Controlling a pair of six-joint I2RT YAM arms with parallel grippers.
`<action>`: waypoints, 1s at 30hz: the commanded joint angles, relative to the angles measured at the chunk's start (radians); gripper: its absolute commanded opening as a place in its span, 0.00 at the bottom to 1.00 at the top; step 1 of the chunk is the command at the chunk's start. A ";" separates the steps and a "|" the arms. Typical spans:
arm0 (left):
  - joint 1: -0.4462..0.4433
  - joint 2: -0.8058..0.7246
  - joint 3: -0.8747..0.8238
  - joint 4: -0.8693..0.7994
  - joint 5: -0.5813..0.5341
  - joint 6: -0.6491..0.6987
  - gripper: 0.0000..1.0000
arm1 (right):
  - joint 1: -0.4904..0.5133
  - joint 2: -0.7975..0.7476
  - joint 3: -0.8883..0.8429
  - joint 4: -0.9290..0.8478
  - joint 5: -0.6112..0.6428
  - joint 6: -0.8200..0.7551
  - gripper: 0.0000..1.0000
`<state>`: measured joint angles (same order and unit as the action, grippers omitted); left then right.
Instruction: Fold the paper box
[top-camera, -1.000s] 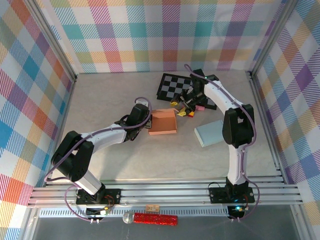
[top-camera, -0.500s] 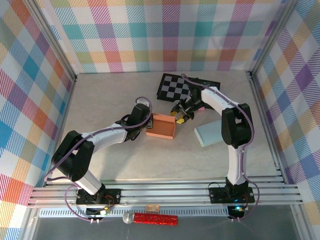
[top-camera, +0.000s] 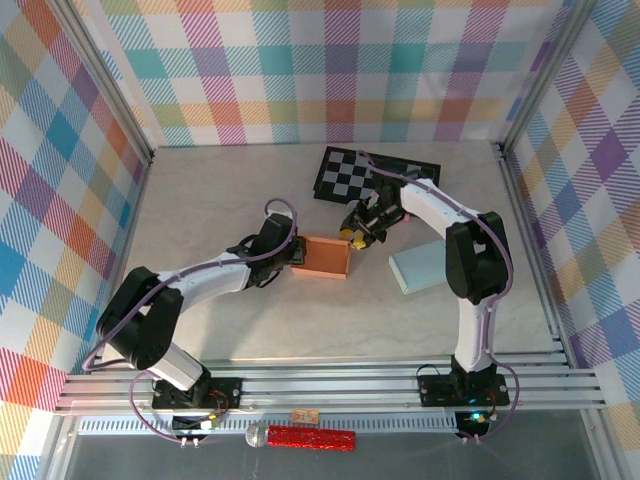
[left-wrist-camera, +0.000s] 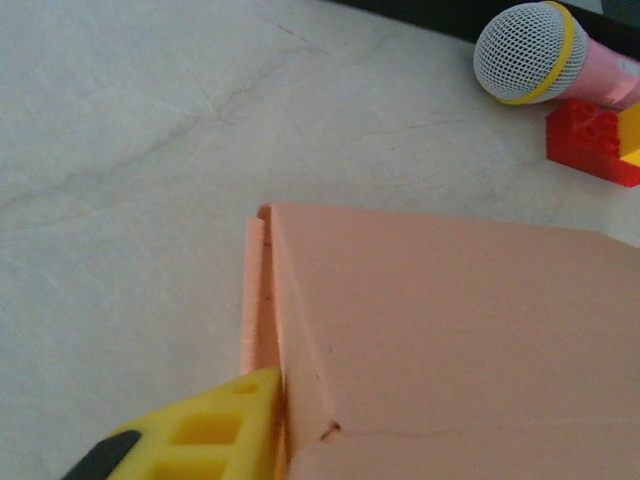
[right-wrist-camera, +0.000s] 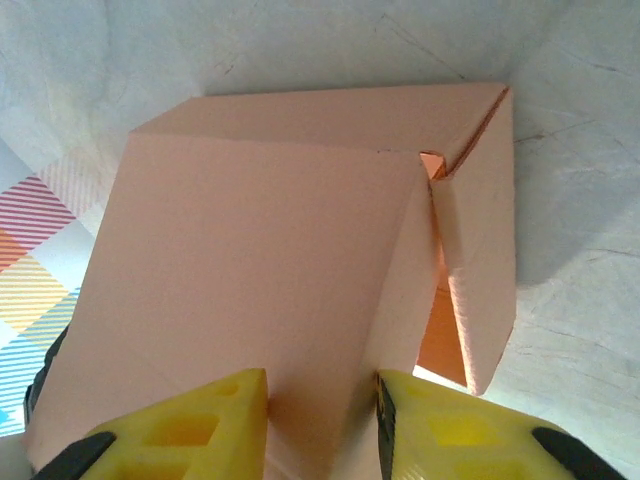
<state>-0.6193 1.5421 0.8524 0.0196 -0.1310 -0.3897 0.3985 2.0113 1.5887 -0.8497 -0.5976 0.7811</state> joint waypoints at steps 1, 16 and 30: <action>-0.007 -0.069 -0.014 -0.061 0.066 -0.046 0.25 | 0.009 -0.032 -0.023 0.001 0.022 -0.029 0.33; -0.014 -0.288 -0.052 -0.250 0.261 -0.200 0.37 | 0.022 -0.049 -0.055 0.014 0.044 -0.046 0.32; -0.013 -0.279 -0.035 -0.289 0.351 -0.231 0.35 | 0.036 -0.074 -0.085 0.041 0.037 -0.027 0.31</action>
<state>-0.6270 1.2373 0.7975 -0.2428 0.2020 -0.6170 0.4225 1.9846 1.5154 -0.8112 -0.5568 0.7513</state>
